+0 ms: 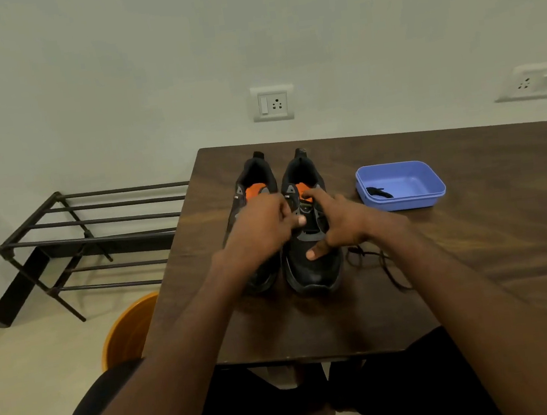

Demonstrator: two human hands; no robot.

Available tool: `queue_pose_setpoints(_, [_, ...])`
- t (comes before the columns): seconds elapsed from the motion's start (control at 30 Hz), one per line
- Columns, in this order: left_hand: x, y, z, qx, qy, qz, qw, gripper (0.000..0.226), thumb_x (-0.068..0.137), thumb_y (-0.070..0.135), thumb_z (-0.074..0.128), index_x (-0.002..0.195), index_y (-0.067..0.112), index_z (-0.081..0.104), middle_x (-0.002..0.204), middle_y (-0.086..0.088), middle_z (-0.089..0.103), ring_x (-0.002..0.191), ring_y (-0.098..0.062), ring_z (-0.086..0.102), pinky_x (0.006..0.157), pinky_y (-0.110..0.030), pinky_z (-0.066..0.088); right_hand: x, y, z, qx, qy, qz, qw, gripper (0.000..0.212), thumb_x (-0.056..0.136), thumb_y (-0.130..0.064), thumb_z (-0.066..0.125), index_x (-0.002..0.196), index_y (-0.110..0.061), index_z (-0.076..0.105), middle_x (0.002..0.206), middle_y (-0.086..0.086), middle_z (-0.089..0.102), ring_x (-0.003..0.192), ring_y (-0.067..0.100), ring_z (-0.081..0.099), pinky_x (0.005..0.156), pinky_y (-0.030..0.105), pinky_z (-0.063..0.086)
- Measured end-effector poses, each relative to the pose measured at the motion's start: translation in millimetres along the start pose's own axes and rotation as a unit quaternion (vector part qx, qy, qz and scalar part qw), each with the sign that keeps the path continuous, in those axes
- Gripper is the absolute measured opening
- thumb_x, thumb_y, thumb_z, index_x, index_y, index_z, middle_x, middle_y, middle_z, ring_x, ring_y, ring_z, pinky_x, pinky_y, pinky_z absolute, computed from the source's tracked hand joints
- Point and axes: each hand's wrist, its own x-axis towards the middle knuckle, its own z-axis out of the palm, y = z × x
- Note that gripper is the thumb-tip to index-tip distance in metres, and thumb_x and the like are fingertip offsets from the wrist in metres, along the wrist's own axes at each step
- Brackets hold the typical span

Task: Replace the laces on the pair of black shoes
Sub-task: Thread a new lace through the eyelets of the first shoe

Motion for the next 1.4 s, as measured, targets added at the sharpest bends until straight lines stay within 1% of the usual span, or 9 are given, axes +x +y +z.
queue_pose_setpoints(0.17, [8.4,-4.9,15.6,0.065,0.018,0.054,0.996,0.011,0.095,0.013,0.067,0.086,0.016,0.063,0.086,0.001,0.065,0.085,-0.014,0.064,0.086,-0.043,0.057,0.3,3.1,-1.2,0.017,-0.008,-0.007,1.000,0.129,0.067,-0.042,0.095,0.157,-0.050,0.002,0.160,0.015,0.028,0.142,0.043,0.040,0.112,0.058,0.044])
queue_pose_setpoints(0.37, [0.8,18.9,-27.6,-0.429,0.195,0.013,0.882,0.022,0.112,0.025,0.040,0.105,0.008,0.052,0.079,0.000,0.062,0.066,-0.015,0.064,0.054,-0.026,0.046,1.8,4.8,-4.6,0.016,-0.015,-0.007,1.000,0.130,0.067,-0.041,0.095,0.158,-0.050,0.003,0.162,0.015,0.027,0.145,0.044,0.036,0.114,0.061,0.039])
queue_pose_setpoints(0.53, [3.8,-4.0,0.4,0.060,0.045,0.015,0.997,0.014,0.099,0.036,0.065,0.091,0.024,0.064,0.082,0.006,0.065,0.074,-0.008,0.063,0.072,-0.034,0.058,3.0,0.3,-4.2,0.004,-0.010,-0.006,1.000,0.130,0.067,-0.041,0.095,0.158,-0.050,0.001,0.161,0.017,0.030,0.142,0.044,0.040,0.112,0.059,0.042])
queue_pose_setpoints(0.67, [6.8,-7.6,12.4,0.086,-0.011,0.038,0.995,0.013,0.093,0.020,0.071,0.082,0.022,0.064,0.086,0.004,0.065,0.085,-0.012,0.062,0.086,-0.040,0.056,3.6,0.5,-3.3,-0.007,-0.010,-0.001,1.000,0.134,0.066,-0.044,0.095,0.159,-0.047,-0.001,0.162,0.016,0.029,0.143,0.043,0.040,0.113,0.058,0.043])
queue_pose_setpoints(0.8, [2.2,3.5,-2.3,-0.152,0.073,0.078,0.983,0.011,0.101,0.011,0.060,0.090,0.007,0.058,0.090,-0.005,0.068,0.085,-0.016,0.065,0.074,-0.033,0.053,5.1,1.3,-3.5,-0.005,-0.010,0.005,1.000,0.132,0.066,-0.043,0.095,0.160,-0.045,0.001,0.162,0.015,0.028,0.144,0.044,0.039,0.113,0.060,0.041])
queue_pose_setpoints(0.97, [-5.7,22.3,-44.5,-0.518,0.157,0.038,0.840,0.018,0.110,0.022,0.044,0.099,0.009,0.047,0.074,-0.002,0.058,0.062,-0.017,0.059,0.049,-0.027,0.041,5.2,1.1,-3.1,-0.003,-0.016,0.004,1.000,0.132,0.067,-0.040,0.095,0.158,-0.051,0.000,0.164,0.017,0.024,0.146,0.047,0.034,0.114,0.064,0.038])
queue_pose_setpoints(1.1, [-4.2,8.0,-22.9,-0.102,0.104,0.006,0.989,0.018,0.101,0.040,0.062,0.102,0.023,0.064,0.088,0.008,0.065,0.072,-0.008,0.062,0.065,-0.027,0.055,5.4,-0.4,-2.0,-0.006,-0.011,0.009,1.000,0.131,0.067,-0.040,0.095,0.157,-0.052,0.001,0.162,0.015,0.027,0.144,0.046,0.037,0.112,0.063,0.040])
queue_pose_setpoints(1.23, [-1.5,2.5,13.7,0.093,-0.005,-0.009,0.996,0.021,0.091,0.044,0.073,0.089,0.026,0.064,0.086,0.007,0.065,0.080,-0.011,0.064,0.074,-0.036,0.057,6.1,-0.9,-2.2,-0.005,-0.015,0.009,1.000,0.131,0.069,-0.038,0.094,0.159,-0.049,-0.001,0.163,0.016,0.027,0.144,0.044,0.038,0.113,0.062,0.041])
queue_pose_setpoints(1.4, [2.7,-1.1,15.2,0.047,0.043,0.016,0.998,0.013,0.097,0.025,0.066,0.085,0.023,0.062,0.082,0.005,0.065,0.078,-0.012,0.063,0.075,-0.040,0.057,7.3,-0.5,-2.4,0.004,-0.014,0.012,1.000,0.131,0.068,-0.036,0.095,0.159,-0.049,0.001,0.162,0.016,0.028,0.144,0.044,0.038,0.113,0.062,0.041])
